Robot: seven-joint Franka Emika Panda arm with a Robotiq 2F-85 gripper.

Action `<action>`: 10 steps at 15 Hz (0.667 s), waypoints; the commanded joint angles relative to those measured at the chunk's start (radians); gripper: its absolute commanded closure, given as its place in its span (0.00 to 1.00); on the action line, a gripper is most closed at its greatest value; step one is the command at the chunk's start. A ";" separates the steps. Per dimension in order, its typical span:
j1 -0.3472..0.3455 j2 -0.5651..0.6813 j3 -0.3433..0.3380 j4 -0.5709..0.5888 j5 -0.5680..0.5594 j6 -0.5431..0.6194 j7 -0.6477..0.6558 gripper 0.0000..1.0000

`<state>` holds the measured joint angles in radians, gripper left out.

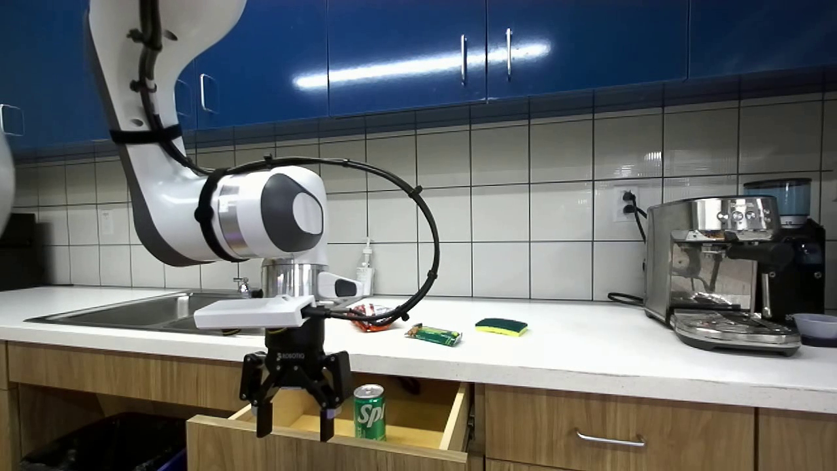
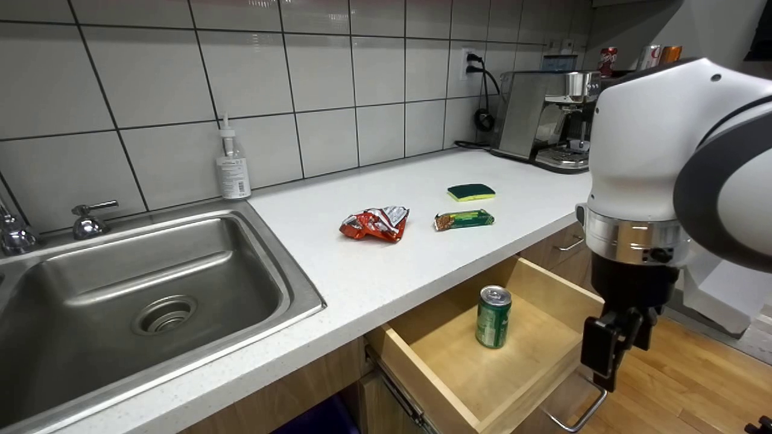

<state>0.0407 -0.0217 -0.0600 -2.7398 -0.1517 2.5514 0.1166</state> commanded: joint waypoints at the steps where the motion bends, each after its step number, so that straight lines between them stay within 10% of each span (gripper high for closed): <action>1: -0.022 -0.003 0.020 -0.016 -0.018 0.028 0.022 0.00; 10: -0.023 0.071 0.007 -0.004 -0.082 0.130 0.057 0.00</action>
<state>0.0393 0.0254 -0.0603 -2.7442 -0.1783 2.6334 0.1280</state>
